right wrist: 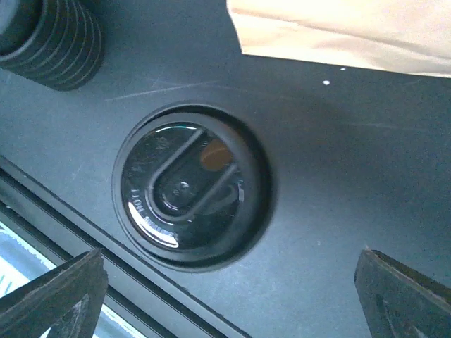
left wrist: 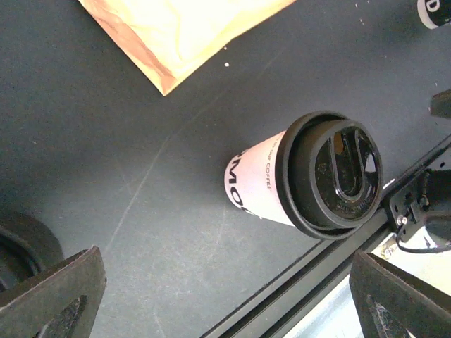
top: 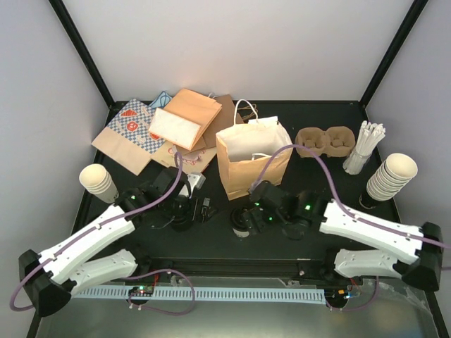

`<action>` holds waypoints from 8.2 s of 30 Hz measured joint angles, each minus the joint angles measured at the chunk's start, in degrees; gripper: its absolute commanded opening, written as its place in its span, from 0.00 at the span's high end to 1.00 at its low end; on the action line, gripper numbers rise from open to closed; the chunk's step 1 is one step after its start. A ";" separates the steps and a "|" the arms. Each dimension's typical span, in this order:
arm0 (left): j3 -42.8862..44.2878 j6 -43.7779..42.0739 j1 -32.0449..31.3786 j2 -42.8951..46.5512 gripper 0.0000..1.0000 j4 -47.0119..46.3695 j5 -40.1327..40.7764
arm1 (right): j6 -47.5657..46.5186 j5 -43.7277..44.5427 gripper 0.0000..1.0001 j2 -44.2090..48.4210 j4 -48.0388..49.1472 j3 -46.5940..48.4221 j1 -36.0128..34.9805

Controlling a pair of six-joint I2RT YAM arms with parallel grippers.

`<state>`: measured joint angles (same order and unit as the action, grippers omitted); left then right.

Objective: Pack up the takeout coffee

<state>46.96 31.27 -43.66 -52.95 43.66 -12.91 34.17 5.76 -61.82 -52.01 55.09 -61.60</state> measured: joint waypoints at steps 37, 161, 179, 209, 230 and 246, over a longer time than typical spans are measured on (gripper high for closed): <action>-2.49 -1.27 3.48 -1.18 0.03 -2.99 -3.74 | 0.55 5.33 0.11 -20.00 -0.81 9.64 -6.25; 45.83 -27.76 9.53 -34.34 0.03 2.27 10.71 | -26.36 40.33 0.35 -6.62 -2.71 41.20 0.94; 44.44 -31.17 9.94 -32.00 0.03 0.35 7.67 | -20.72 18.14 0.35 -13.35 -11.06 42.58 12.85; 45.11 -37.62 2.10 -32.28 0.14 3.61 7.74 | -19.89 7.85 0.36 -7.10 -20.33 36.57 12.90; 50.64 -43.21 -3.39 -38.29 0.98 5.27 14.03 | -20.26 5.42 0.37 -1.86 -16.41 29.81 12.90; 47.23 -46.99 -7.43 -32.68 0.98 6.03 18.36 | -22.05 0.94 0.35 2.47 -6.56 19.71 9.49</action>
<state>94.19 -15.73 -51.09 -85.62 49.69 5.45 12.12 6.70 -59.35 -58.57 74.81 -52.12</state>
